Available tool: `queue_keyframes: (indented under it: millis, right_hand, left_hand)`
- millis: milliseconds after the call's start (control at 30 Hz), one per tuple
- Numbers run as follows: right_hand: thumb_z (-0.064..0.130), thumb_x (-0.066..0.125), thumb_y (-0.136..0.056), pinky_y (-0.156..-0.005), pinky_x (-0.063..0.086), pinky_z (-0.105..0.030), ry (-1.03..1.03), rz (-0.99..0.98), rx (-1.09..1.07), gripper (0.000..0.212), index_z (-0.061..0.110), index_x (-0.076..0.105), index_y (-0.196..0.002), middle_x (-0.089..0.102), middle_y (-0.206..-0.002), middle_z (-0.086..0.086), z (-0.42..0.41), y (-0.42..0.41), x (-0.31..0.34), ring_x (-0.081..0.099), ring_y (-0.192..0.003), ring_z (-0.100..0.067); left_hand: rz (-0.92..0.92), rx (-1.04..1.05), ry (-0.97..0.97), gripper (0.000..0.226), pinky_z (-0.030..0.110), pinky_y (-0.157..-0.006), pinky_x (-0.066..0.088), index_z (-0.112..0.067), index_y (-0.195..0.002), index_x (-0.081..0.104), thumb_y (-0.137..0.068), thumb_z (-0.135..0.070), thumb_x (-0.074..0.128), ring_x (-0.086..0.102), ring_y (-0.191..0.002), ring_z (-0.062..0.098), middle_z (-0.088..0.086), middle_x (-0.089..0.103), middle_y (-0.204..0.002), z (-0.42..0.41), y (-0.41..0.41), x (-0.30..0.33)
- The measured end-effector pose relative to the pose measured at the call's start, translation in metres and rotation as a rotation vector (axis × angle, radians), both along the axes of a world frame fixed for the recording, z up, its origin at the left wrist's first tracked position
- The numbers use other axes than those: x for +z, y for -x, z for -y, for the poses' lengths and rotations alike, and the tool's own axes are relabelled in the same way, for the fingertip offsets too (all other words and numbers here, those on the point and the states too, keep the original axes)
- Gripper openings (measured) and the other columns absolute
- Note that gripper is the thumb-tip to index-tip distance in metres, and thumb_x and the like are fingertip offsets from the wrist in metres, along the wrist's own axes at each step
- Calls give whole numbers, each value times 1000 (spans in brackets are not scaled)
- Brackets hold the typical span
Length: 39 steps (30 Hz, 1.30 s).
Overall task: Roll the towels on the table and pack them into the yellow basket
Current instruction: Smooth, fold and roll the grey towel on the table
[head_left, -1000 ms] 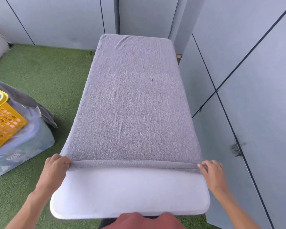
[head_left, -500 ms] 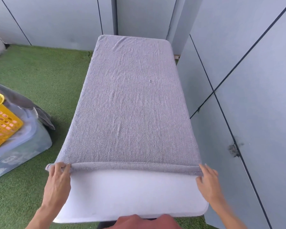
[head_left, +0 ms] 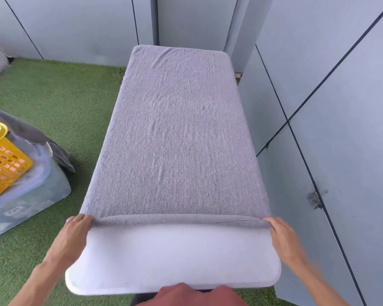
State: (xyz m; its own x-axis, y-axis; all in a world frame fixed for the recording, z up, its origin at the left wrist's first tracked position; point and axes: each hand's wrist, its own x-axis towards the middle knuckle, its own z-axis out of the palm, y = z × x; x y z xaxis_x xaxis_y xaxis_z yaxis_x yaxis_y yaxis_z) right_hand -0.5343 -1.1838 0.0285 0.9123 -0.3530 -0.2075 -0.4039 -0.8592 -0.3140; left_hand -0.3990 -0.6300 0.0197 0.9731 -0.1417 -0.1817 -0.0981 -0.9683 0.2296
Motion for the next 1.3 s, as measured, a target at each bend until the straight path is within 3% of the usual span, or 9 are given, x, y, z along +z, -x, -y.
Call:
queue_keyframes:
  millis: [167, 267, 367, 500, 600, 900, 1067, 1200, 1300]
  right_hand:
    - [0, 48, -91, -83, 41, -25, -158, -181, -17, 30, 16, 65, -110, 66, -105, 3, 12, -16, 22, 60, -98, -16]
    - [-3, 58, -85, -74, 43, -27, -304, -56, -225, 31, 28, 58, -88, 66, -92, -1, 8, -31, 25, 63, -87, -20]
    - [-4, 69, -76, -78, 41, -32, -106, 98, -242, 35, 30, 61, -73, 60, -85, -3, 0, -26, 15, 56, -90, -28]
    - [5, 76, -74, -83, 44, -39, 254, 150, -30, 28, 12, 71, -100, 57, -94, -6, -24, -5, 8, 50, -90, -28]
    - [5, 79, -67, -92, 37, -36, 244, 148, 62, 49, 1, 63, -114, 55, -107, -11, -31, 3, -6, 45, -102, -30]
    - [-12, 51, -85, -91, 44, -40, 173, -63, 38, 31, 2, 64, -109, 58, -108, -10, -12, -21, -2, 52, -104, -33]
    - [-2, 44, -90, -84, 40, -29, -43, -317, 128, 28, 8, 63, -109, 60, -105, -4, 5, -33, 24, 56, -106, -26]
    - [-6, 62, -80, -83, 38, -24, -217, 47, -191, 24, 13, 65, -95, 56, -101, -6, 1, -46, 24, 56, -97, -23]
    - [3, 70, -79, -81, 43, -35, 113, 157, -146, 15, 17, 67, -80, 53, -93, -3, -11, -34, 15, 47, -94, -27]
  left_hand:
    - [-285, 20, 31, 24, 29, -64, 44, -18, -108, 61, -91, -4, 53, 60, -83, 20, 2, 65, -102, 0, -24, 16]
    - [-192, 171, 254, 23, 26, -60, 42, -17, -96, 61, -83, 1, 65, 60, -81, 23, 5, 60, -94, 9, -33, 20]
    - [46, 99, 190, 31, 37, -70, 42, -22, -78, 66, -75, 9, 70, 54, -81, 30, 4, 54, -88, 9, -19, 16]
    - [233, -9, -51, 40, 48, -69, 46, -6, -100, 66, -66, 14, 71, 48, -87, 35, 13, 55, -101, 21, 22, 3]
    - [208, -34, -34, 57, 52, -79, 52, 2, -120, 54, -67, 14, 69, 48, -105, 40, 18, 51, -118, 27, 37, -11]
    - [50, 5, 30, 22, 47, -71, 50, -4, -99, 64, -83, 10, 57, 59, -93, 37, 12, 61, -95, 27, -8, -2]
    - [-157, 67, 63, 42, 38, -81, 48, -12, -118, 66, -85, 8, 49, 63, -100, 33, 12, 67, -113, 16, -24, 12]
    - [-121, 236, 203, 24, 36, -72, 43, -12, -101, 68, -82, 1, 63, 59, -90, 33, 14, 63, -99, 19, -48, 19]
    - [38, 181, 126, 15, 43, -74, 41, -13, -83, 70, -80, 1, 67, 45, -88, 33, 9, 49, -89, 23, -41, 19]
